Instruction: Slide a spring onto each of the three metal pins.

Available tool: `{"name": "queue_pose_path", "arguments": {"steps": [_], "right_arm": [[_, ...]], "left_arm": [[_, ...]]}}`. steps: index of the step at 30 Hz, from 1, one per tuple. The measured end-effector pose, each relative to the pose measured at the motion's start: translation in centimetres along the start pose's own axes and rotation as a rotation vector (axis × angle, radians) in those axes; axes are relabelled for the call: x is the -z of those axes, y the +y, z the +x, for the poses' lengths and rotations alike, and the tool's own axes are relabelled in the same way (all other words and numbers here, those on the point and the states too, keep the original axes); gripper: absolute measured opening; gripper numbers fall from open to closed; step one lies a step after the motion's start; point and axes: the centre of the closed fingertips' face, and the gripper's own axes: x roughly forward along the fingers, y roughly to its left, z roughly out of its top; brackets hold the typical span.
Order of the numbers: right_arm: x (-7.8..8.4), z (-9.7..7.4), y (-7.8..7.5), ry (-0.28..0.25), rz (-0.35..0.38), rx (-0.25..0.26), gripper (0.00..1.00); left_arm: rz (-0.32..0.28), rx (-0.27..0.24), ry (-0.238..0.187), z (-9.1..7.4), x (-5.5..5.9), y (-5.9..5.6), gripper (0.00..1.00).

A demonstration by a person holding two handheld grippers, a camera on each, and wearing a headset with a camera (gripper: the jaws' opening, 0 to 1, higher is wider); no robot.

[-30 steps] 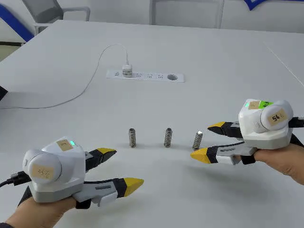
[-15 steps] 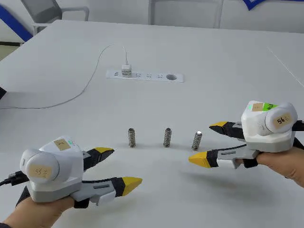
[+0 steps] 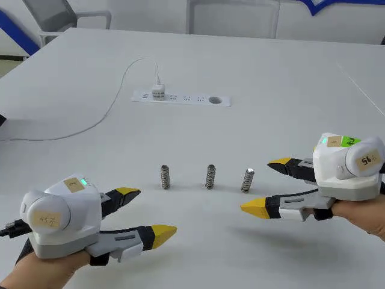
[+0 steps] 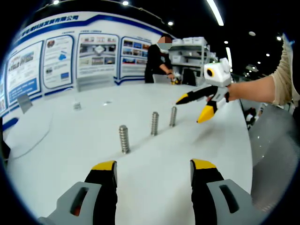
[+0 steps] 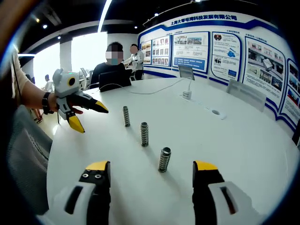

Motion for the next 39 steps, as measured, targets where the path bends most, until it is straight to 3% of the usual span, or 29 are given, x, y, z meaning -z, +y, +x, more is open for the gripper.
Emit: {"name": "queue_pose_path", "arguments": {"steps": [22, 39], "right_arm": [[1.0, -2.0, 1.3, -0.018, 0.004, 0.012, 0.73], [1.3, -2.9, 1.2, -0.041, 0.032, 0.046, 0.73]], "left_arm": [[-0.005, -0.011, -0.004, -0.3, 0.0, 0.4, 0.64], [-0.012, -0.019, -0.008, -0.5, 0.2, 0.6, 0.64]]}}
